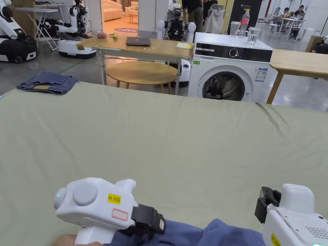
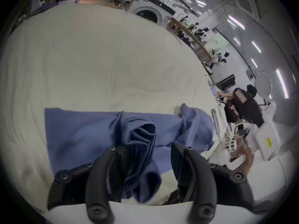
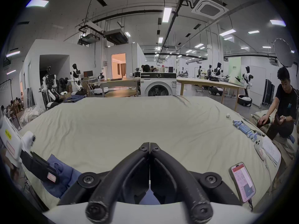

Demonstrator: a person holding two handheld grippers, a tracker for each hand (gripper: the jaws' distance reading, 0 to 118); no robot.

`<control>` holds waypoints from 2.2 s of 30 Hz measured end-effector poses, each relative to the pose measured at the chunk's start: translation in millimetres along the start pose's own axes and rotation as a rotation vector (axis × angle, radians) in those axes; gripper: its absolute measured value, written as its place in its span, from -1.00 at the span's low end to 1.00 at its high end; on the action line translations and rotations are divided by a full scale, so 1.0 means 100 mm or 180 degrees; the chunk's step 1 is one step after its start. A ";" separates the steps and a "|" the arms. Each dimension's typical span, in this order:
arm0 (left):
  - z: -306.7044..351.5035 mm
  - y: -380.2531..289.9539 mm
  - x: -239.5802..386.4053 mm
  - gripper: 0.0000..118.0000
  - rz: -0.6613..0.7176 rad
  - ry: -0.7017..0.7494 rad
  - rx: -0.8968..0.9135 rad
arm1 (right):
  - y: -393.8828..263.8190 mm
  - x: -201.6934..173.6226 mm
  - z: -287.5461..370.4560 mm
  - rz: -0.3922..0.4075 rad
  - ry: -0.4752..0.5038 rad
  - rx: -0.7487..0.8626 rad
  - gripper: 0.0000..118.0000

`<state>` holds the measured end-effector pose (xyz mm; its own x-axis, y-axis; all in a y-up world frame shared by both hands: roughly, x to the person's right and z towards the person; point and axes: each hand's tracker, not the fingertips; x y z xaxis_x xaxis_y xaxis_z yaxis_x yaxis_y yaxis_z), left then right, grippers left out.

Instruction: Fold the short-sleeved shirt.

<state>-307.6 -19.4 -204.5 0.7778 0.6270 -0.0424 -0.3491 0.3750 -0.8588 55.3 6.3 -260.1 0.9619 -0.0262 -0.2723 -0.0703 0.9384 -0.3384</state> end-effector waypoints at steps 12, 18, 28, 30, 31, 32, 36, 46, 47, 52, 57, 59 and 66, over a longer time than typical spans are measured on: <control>-0.09 -0.06 -0.24 -0.91 -0.0028 0.0268 -0.0031 | 0.00 -0.03 0.03 -0.0025 0.0040 -0.0003 -1.00; -0.57 -0.25 -0.21 -0.96 0.0044 -0.0190 -0.0359 | -0.02 -0.04 0.03 0.0011 0.0054 -0.0028 -1.00; -0.92 -0.33 -0.22 -1.00 0.0167 -0.0293 -0.0306 | -0.05 -0.02 0.02 -0.0011 0.0034 -0.0041 -1.00; -0.93 -0.33 -0.22 -1.00 0.0116 -0.0287 -0.0302 | -0.06 -0.02 0.01 0.0002 0.0030 -0.0048 -1.00; -0.92 -0.32 -0.22 -1.00 0.0105 -0.0284 -0.0304 | -0.06 -0.03 0.01 0.0005 0.0030 -0.0051 -1.00; -0.91 -0.31 -0.22 -1.00 0.0116 -0.0286 -0.0312 | -0.06 -0.03 0.01 0.0003 0.0032 -0.0052 -1.00; -0.69 -0.21 -0.16 -1.00 0.0129 -0.0266 -0.0317 | -0.05 -0.03 0.02 0.0009 0.0037 -0.0030 -1.00; 0.37 0.00 -0.80 -0.42 0.0195 0.0117 0.0237 | 0.04 -0.10 0.03 0.0090 0.0100 0.0146 -1.00; 0.45 -0.01 -0.87 -0.25 0.0201 0.0147 0.0276 | 0.04 -0.12 0.02 0.0093 0.0106 0.0160 -1.00; 0.57 -0.04 -1.22 0.16 0.0350 0.0050 0.0337 | 0.04 -0.17 0.02 0.0072 0.0144 0.0219 -1.00; 0.23 -0.14 -1.47 0.16 0.0553 -0.0245 0.0001 | 0.04 -0.20 0.02 0.0047 0.0144 0.0251 -1.00; 0.12 -0.19 -1.53 0.16 0.0571 -0.0571 0.0035 | 0.04 -0.20 0.02 0.0039 0.0135 0.0241 -1.00; -0.11 -0.27 -1.65 -0.51 0.0767 -0.0972 0.0104 | 0.05 -0.15 0.02 -0.0083 0.0145 0.0184 -1.00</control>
<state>-420.7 -140.7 -180.2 0.4818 0.8724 -0.0825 -0.5232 0.2108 -0.8257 41.0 12.2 -256.0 0.9500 -0.0654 -0.3053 -0.0286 0.9554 -0.2938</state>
